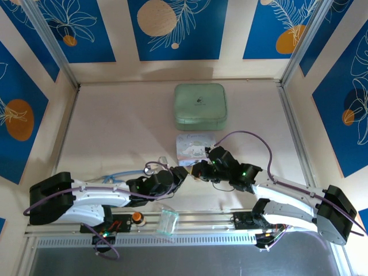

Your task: Unlock the padlock with the key

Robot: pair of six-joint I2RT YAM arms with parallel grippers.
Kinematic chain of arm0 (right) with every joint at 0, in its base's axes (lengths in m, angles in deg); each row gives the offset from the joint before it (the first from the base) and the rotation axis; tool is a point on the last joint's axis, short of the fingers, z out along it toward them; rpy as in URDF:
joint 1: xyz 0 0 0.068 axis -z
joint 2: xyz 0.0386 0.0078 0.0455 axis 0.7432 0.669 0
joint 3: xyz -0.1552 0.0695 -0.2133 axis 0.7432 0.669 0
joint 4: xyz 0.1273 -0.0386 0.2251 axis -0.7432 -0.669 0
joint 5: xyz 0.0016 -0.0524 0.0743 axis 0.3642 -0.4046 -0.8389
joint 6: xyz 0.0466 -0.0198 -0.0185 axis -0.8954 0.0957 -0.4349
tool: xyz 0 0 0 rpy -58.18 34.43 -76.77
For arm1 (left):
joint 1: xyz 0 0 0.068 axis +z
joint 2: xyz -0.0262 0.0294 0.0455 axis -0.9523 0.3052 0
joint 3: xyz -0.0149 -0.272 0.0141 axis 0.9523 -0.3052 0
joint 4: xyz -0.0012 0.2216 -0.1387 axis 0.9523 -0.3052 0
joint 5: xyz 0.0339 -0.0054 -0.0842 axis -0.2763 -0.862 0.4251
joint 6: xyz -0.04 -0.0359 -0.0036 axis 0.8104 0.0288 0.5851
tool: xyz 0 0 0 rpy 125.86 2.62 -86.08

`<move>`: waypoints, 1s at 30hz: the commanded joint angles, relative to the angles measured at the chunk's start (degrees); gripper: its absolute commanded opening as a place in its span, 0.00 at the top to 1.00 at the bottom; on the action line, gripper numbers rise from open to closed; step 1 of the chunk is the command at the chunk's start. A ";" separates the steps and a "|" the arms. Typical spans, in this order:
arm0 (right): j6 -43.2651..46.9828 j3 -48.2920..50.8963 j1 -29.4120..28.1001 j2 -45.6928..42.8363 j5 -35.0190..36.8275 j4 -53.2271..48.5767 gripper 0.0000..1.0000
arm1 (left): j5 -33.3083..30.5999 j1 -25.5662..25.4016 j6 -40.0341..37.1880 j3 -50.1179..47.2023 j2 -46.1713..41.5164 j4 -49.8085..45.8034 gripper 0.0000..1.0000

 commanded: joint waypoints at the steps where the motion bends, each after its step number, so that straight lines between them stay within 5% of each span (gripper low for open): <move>1: -0.78 1.10 -0.53 -0.14 1.24 0.61 0.99 | -1.00 -0.41 0.96 0.19 -0.15 -1.59 0.87; 6: -1.02 1.78 -0.58 -0.32 1.51 0.47 0.99 | -2.81 -0.41 1.05 -0.11 -2.07 -4.87 0.85; 9: -1.00 1.96 -0.64 -0.41 1.35 0.97 0.99 | -3.47 -0.41 0.37 -0.27 -3.10 -5.68 0.99; 20: 1.46 1.71 -1.28 -1.03 0.34 2.46 0.98 | -2.32 -0.17 -4.58 -0.77 -1.20 -0.81 1.00; 21: 2.29 1.67 -1.19 -1.23 -0.29 2.79 0.94 | -2.33 -0.15 -5.64 -0.50 -1.40 -0.91 1.00; 24: 4.34 1.25 0.75 -1.83 -3.49 2.46 0.48 | -0.85 0.91 -11.08 0.01 -1.84 0.05 1.00; 30: 13.54 2.75 9.48 -8.92 -16.60 4.72 0.26 | 9.44 7.90 -27.41 0.95 -5.12 -1.59 1.00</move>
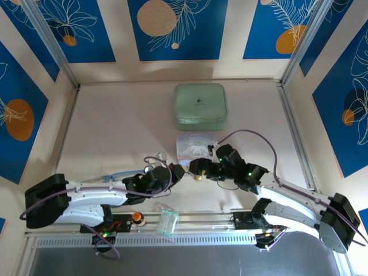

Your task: Unlock the padlock with the key

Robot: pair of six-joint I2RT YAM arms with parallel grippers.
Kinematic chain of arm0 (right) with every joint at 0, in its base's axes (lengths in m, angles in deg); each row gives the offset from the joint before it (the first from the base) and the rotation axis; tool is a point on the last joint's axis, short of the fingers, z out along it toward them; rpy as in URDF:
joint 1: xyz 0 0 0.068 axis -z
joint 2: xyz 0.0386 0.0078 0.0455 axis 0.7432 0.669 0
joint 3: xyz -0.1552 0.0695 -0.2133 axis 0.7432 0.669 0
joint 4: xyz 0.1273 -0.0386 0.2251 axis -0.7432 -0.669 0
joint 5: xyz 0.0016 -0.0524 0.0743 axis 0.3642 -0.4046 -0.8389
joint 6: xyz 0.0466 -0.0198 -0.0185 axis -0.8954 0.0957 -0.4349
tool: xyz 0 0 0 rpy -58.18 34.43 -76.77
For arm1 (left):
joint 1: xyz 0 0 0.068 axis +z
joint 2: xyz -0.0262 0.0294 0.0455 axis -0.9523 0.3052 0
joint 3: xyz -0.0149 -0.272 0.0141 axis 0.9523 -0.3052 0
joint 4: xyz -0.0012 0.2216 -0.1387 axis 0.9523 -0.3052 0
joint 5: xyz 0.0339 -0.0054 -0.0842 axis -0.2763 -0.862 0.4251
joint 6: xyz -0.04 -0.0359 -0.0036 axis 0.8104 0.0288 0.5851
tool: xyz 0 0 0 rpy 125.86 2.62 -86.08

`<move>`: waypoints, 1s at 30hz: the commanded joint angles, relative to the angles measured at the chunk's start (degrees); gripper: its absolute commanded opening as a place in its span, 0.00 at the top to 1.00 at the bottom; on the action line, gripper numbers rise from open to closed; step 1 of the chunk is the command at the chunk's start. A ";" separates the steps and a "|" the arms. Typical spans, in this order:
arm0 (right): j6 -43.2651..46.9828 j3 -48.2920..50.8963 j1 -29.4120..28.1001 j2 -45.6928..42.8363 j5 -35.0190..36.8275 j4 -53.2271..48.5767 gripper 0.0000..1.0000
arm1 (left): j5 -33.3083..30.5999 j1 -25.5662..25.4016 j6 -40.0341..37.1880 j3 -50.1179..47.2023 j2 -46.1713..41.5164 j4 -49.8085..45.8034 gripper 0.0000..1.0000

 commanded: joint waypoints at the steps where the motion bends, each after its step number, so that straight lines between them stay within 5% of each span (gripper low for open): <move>1: 7.06 1.24 5.40 -4.44 -12.97 4.75 0.24 | 9.33 4.49 -15.00 1.62 -2.75 0.20 1.00; 5: 9.06 2.62 13.05 -6.45 -27.64 11.44 0.27 | 22.90 10.59 -27.33 3.84 -5.42 -0.59 1.00; 13: 12.24 2.43 16.47 -4.81 -37.98 18.60 0.32 | 49.56 18.53 -38.27 6.52 -8.05 1.32 1.00; 19: 7.84 4.39 14.45 -0.72 -39.61 30.32 0.38 | 53.59 20.88 -37.99 6.57 -8.31 4.99 1.00; 30: 7.80 4.89 11.73 1.12 -38.15 33.11 0.59 | 55.29 21.72 -34.88 6.31 -7.35 11.82 1.00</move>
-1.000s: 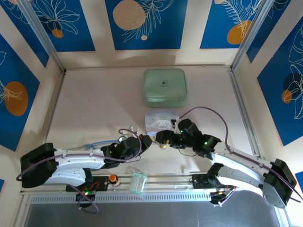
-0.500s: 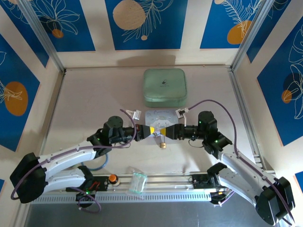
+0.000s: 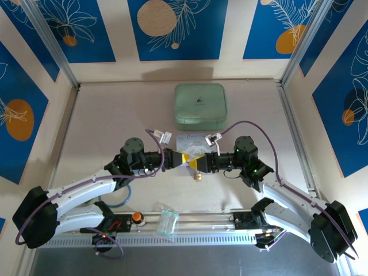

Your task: Unlock the padlock with the key

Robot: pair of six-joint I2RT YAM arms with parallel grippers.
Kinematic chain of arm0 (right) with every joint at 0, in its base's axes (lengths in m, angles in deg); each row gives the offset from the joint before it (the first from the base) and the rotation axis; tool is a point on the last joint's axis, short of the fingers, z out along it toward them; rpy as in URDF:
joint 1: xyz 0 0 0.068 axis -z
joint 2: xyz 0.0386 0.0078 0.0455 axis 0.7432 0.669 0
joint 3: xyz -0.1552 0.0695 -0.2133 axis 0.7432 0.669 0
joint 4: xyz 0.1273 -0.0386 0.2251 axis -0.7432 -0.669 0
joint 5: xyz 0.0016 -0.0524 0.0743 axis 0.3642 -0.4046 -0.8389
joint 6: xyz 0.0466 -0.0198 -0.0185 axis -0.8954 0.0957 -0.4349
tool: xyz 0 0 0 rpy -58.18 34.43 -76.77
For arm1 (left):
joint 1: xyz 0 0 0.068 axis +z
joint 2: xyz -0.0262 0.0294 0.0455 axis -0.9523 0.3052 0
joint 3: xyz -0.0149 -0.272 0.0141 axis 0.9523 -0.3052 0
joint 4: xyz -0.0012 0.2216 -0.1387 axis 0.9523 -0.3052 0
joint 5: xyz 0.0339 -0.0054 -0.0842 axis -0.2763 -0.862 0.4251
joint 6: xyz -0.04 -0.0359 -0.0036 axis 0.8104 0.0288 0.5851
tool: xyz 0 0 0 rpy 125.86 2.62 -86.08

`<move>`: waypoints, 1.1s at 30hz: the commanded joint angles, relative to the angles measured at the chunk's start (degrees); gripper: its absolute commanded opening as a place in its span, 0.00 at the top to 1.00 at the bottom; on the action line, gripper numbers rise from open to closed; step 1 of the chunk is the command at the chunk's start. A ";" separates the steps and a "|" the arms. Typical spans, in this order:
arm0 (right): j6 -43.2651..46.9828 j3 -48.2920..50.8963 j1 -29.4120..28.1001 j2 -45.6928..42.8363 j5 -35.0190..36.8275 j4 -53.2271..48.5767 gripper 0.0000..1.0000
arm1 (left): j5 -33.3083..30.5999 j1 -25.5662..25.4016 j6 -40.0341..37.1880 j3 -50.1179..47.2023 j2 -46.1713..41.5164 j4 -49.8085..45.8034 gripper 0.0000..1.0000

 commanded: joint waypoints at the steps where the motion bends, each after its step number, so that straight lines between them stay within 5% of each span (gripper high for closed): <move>1: -0.62 1.17 -0.41 0.46 -1.03 3.79 0.62 | 2.15 0.59 0.19 0.77 -0.39 3.45 1.00; 7: -0.68 1.01 -1.20 2.02 -1.49 4.70 0.70 | 0.79 0.60 1.12 0.04 -0.51 5.03 1.00; 10: -1.08 1.48 -1.20 2.23 -1.59 5.47 0.82 | 0.63 0.59 1.33 -0.10 -0.23 5.13 1.00; 24: -2.16 3.04 -0.15 -0.14 -0.26 5.70 0.82 | 0.51 0.61 2.01 -0.46 0.01 5.68 1.00; 33: -2.01 3.56 -0.61 -1.06 0.40 5.08 1.00 | -0.15 0.60 1.87 -0.57 0.37 4.34 1.00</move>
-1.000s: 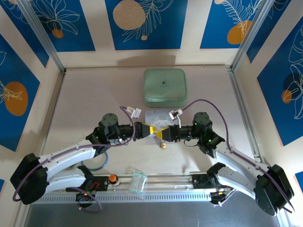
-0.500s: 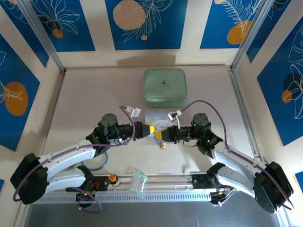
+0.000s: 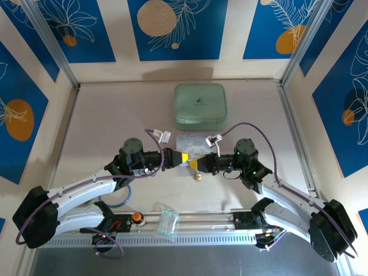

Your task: Unlock the padlock with the key

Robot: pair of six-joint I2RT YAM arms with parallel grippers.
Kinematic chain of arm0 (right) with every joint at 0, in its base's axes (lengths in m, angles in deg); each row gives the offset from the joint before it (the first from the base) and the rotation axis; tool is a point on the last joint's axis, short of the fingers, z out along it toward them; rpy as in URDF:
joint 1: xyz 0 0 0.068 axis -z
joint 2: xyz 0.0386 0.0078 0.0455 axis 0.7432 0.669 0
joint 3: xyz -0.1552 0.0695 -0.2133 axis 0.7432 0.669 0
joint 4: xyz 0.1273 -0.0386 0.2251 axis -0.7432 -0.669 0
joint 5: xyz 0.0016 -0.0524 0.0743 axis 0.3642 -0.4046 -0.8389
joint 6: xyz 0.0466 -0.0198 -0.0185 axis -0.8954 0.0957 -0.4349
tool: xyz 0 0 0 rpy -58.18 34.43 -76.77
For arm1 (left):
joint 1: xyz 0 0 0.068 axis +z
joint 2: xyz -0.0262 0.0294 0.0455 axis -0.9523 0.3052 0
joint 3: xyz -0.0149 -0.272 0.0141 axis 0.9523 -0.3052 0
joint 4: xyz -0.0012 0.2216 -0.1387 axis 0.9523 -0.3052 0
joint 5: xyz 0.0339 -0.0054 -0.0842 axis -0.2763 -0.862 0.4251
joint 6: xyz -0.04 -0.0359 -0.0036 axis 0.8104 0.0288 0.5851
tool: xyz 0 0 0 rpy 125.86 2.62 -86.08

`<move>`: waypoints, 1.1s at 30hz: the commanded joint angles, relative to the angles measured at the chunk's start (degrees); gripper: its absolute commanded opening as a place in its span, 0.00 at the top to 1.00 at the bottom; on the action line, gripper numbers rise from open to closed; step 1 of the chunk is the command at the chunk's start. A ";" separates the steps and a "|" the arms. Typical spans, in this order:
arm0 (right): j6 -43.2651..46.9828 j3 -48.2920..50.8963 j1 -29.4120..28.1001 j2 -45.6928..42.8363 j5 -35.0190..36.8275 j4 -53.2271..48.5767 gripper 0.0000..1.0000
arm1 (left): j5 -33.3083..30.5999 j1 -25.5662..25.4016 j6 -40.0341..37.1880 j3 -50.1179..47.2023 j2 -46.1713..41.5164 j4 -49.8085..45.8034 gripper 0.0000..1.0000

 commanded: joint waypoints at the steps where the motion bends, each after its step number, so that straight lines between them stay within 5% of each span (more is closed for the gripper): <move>1: 0.29 1.12 -0.22 -1.29 0.42 -0.92 1.00 | -0.98 0.54 0.19 -0.25 0.16 1.60 1.00; 5: 0.43 2.25 -0.15 -2.89 2.02 -2.57 1.00 | -5.13 0.54 -0.73 -0.20 -0.93 -1.92 1.00; 7: 0.92 2.56 -0.15 -3.77 3.34 -4.74 1.00 | -8.79 0.48 -2.09 -0.09 -1.96 -4.84 0.79; 9: 1.33 2.83 0.05 -4.62 5.07 -7.23 1.00 | -13.15 0.50 -3.21 -0.09 -3.19 -8.12 0.43; 11: 1.70 2.94 0.57 -5.05 6.90 -10.19 1.00 | -17.92 0.52 -3.82 0.23 -4.10 -12.04 0.24; 16: 2.63 1.12 2.21 -4.55 16.84 -25.66 1.00 | -29.29 -0.93 -1.93 0.51 -3.78 -20.46 0.23; 24: 1.65 0.59 2.88 -7.76 27.91 -40.87 1.00 | -42.18 -11.16 0.83 5.17 6.42 -30.41 0.26; 33: 5.99 -1.49 3.02 -9.64 34.81 -55.30 1.00 | -44.61 -19.00 4.12 9.52 21.90 -24.07 0.30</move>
